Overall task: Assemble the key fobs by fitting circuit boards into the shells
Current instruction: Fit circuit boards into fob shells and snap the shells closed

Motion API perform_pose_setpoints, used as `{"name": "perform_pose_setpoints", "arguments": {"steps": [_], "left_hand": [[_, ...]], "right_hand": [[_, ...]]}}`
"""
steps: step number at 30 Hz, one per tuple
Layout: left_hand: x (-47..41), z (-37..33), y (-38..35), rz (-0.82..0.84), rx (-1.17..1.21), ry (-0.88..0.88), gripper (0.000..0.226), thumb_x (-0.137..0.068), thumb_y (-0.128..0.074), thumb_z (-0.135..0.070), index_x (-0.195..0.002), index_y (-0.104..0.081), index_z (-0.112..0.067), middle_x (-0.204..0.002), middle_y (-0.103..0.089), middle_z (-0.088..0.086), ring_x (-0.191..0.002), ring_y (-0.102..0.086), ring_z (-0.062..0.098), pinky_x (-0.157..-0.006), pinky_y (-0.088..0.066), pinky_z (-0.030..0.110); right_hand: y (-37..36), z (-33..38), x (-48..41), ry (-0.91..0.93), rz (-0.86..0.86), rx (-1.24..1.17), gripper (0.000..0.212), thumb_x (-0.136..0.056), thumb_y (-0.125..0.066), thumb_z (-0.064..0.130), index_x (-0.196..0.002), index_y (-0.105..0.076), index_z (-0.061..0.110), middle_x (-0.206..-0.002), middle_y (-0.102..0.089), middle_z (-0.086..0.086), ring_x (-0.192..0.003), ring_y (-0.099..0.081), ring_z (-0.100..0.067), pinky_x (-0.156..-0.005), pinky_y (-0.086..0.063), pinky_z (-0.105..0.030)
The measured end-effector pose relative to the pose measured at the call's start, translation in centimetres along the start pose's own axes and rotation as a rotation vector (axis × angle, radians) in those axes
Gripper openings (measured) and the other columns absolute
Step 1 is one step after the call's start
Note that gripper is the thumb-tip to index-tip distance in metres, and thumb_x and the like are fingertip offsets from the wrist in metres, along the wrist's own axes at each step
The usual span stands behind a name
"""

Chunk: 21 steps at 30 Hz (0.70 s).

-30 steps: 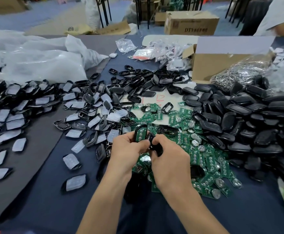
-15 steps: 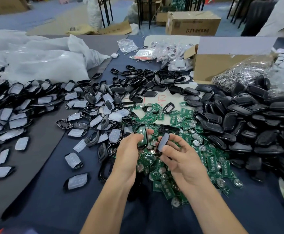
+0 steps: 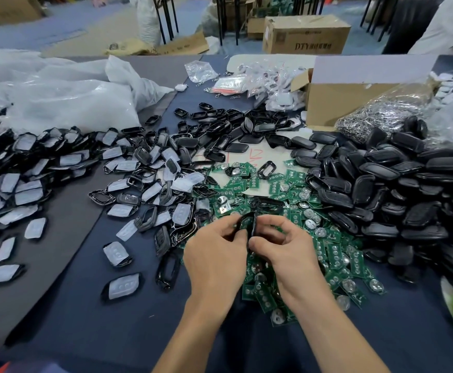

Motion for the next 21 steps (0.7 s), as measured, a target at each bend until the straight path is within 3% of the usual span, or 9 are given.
{"name": "perform_pose_setpoints", "arguments": {"steps": [2, 4, 7, 10, 14, 17, 21], "left_hand": [[0.3, -0.4, -0.8, 0.059, 0.039, -0.072, 0.045, -0.088, -0.075, -0.025, -0.112, -0.063, -0.061, -0.07, -0.059, -0.049, -0.077, -0.063, -0.018, -0.072, -0.049, 0.006], [0.0, -0.5, -1.6, 0.157, 0.126, -0.082, 0.047, -0.092, -0.072, -0.012, -0.11, -0.069, -0.056, -0.077, -0.063, -0.049, -0.079, -0.06, -0.026, -0.076, -0.046, 0.0], [-0.5, -0.2, -2.9, 0.364, 0.251, -0.049, 0.071, -0.096, -0.061, 0.002, -0.098, -0.071, -0.068, -0.098, -0.079, -0.024, -0.095, -0.071, -0.007, -0.092, -0.057, 0.024], [-0.2, 0.3, -3.9, 0.504, 0.358, -0.012, 0.07, -0.097, -0.052, 0.009, -0.107, -0.076, -0.056, -0.103, -0.081, -0.011, -0.096, -0.075, 0.006, -0.083, -0.063, 0.031], [-0.4, 1.6, -3.7, 0.5, 0.447, 0.049, 0.062, -0.091, -0.065, 0.011, -0.131, -0.07, -0.037, -0.105, -0.081, -0.002, -0.088, -0.075, 0.01, -0.082, -0.064, 0.034], [-0.7, 1.6, -3.1, 0.471, 0.467, 0.02, 0.066, -0.082, -0.075, 0.014, -0.118, -0.073, -0.042, -0.105, -0.081, -0.002, -0.094, -0.074, 0.01, -0.085, -0.06, 0.029], [-0.6, 1.6, -2.8, 0.433, 0.479, 0.021, 0.068, -0.077, -0.079, 0.015, -0.105, -0.075, -0.047, -0.102, -0.082, -0.008, -0.102, -0.075, 0.005, -0.087, -0.058, 0.021]], "right_hand": [[0.3, 0.1, 0.0, 0.017, -0.025, 0.044, 0.044, -0.073, -0.076, -0.016, -0.09, -0.078, 0.025, -0.093, -0.08, -0.01, -0.087, -0.078, -0.024, -0.074, -0.06, -0.026], [0.5, 0.4, 0.0, 0.041, -0.038, 0.088, 0.04, -0.071, -0.079, -0.011, -0.09, -0.078, 0.025, -0.093, -0.08, -0.008, -0.089, -0.078, -0.023, -0.075, -0.061, -0.027], [0.6, 1.3, 0.2, 0.092, -0.038, 0.181, 0.045, -0.073, -0.079, -0.013, -0.09, -0.078, 0.028, -0.092, -0.081, -0.001, -0.091, -0.078, -0.016, -0.077, -0.061, -0.025], [0.7, 2.1, 0.3, 0.136, -0.033, 0.279, 0.044, -0.071, -0.079, -0.012, -0.089, -0.079, 0.028, -0.091, -0.081, 0.007, -0.092, -0.076, -0.008, -0.081, -0.061, -0.025], [0.4, 2.4, 0.3, 0.156, 0.029, 0.339, 0.047, -0.071, -0.076, -0.012, -0.091, -0.08, 0.03, -0.092, -0.081, 0.009, -0.095, -0.075, -0.006, -0.079, -0.06, -0.023], [0.2, 2.4, 0.3, 0.139, 0.094, 0.36, 0.053, -0.071, -0.078, -0.012, -0.093, -0.079, 0.037, -0.094, -0.081, 0.009, -0.096, -0.075, -0.007, -0.078, -0.06, -0.025], [0.3, 2.4, 0.1, 0.127, 0.114, 0.385, 0.049, -0.069, -0.079, -0.006, -0.094, -0.079, 0.037, -0.096, -0.081, 0.009, -0.099, -0.075, -0.009, -0.088, -0.061, -0.039]]}}
Point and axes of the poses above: each hand's wrist, its own x-axis away from the middle knuckle, its own y-axis out of the back of the hand, z = x × y, the point moved 9 cm from there along -x, towards the middle knuckle
